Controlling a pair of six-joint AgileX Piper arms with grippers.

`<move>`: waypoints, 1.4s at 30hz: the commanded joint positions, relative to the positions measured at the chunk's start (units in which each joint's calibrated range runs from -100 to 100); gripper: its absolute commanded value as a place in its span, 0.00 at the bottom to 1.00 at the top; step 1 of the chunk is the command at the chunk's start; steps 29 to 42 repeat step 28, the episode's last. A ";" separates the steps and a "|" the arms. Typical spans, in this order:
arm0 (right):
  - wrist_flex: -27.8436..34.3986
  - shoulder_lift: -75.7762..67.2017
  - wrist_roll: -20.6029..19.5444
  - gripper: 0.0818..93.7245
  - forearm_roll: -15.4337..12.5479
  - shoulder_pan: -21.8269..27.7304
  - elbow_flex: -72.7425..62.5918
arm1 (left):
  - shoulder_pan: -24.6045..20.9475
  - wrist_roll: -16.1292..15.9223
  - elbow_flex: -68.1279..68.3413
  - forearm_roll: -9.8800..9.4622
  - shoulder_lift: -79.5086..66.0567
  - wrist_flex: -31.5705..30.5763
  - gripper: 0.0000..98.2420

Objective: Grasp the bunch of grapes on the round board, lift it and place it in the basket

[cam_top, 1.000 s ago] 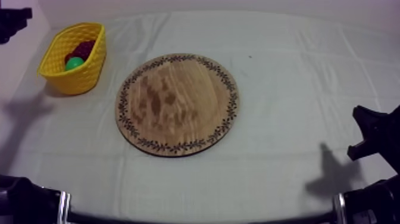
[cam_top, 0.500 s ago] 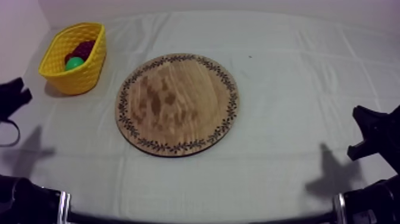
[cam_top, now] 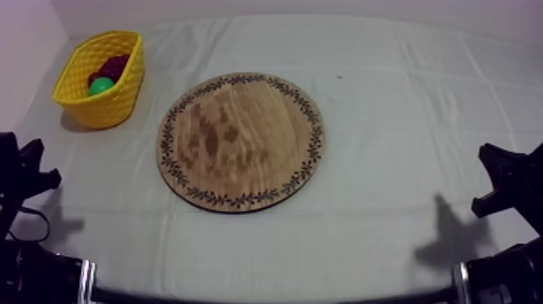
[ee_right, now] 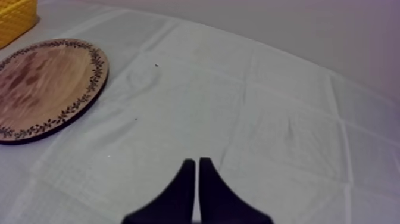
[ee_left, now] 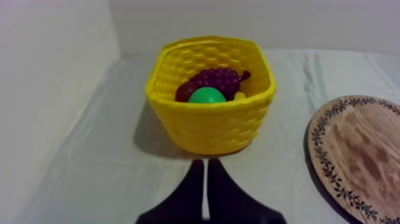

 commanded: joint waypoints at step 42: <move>-0.03 -0.01 0.02 0.00 0.01 -0.02 -0.03 | 0.37 3.56 0.12 1.41 -4.22 3.66 0.00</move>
